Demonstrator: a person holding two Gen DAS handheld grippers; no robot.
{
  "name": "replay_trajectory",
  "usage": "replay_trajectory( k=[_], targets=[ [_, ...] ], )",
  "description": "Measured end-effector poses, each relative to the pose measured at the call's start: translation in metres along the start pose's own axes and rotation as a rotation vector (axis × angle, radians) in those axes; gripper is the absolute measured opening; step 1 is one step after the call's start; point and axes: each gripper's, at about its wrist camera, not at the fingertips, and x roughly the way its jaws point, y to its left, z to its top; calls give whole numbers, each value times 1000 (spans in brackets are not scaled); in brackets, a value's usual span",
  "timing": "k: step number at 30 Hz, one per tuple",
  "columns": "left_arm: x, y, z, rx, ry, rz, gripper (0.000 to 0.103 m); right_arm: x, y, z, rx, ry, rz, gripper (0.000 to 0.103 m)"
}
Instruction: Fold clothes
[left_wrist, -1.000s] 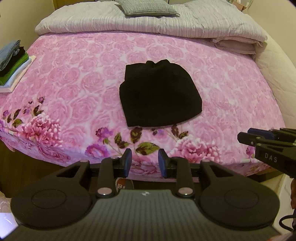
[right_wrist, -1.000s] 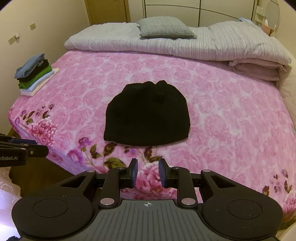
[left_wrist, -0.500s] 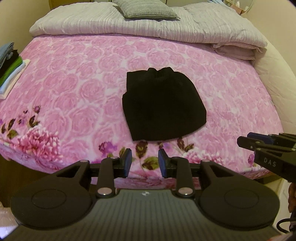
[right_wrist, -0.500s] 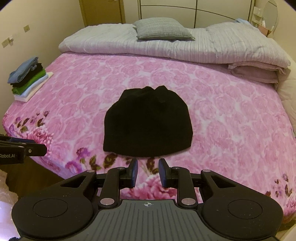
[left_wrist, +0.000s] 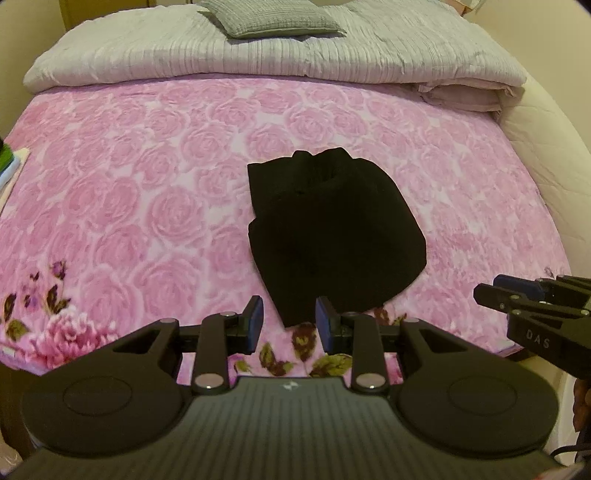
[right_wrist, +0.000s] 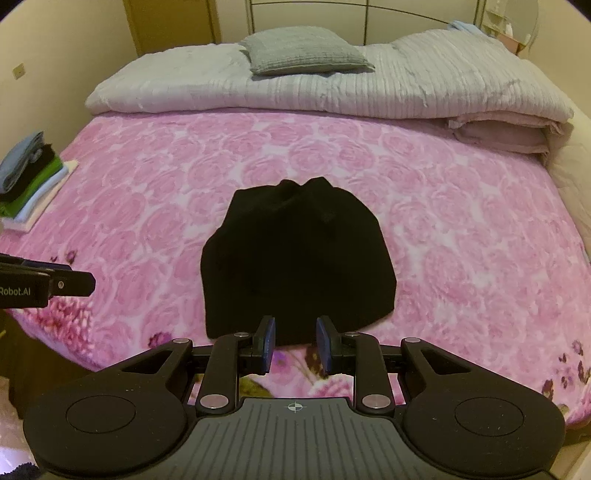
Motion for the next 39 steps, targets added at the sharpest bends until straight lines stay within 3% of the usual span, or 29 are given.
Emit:
replay_trajectory(
  k=[5, 10, 18, 19, 21, 22, 31, 37, 38, 39],
  targets=[
    [21, 20, 4, 21, 43, -28, 27, 17, 12, 1, -58, -7, -43, 26],
    [54, 49, -9, 8, 123, -26, 27, 53, 31, -14, -139, 50, -56, 26],
    [97, 87, -38, -106, 231, -16, 27, 120, 59, -50, -362, 101, -43, 26],
    [102, 90, -40, -120, 235, -13, 27, 130, 62, -54, -404, 101, -41, 29],
    [114, 95, -44, -148, 243, -6, 27, 149, 66, -62, -488, 96, -33, 66],
    [120, 97, -47, -169, 247, -3, 27, 158, 68, -66, -529, 87, -23, 68],
    [164, 108, -67, -327, 233, 17, 27, 240, 78, -103, -881, 42, -3, 68],
    [177, 109, -78, -385, 230, 37, 27, 276, 78, -123, -1009, 18, 15, 68],
    [178, 110, -79, -393, 230, 41, 27, 279, 78, -121, -999, 19, 40, 65],
    [179, 110, -80, -401, 231, 45, 27, 281, 78, -119, -990, 21, 65, 46]
  ],
)
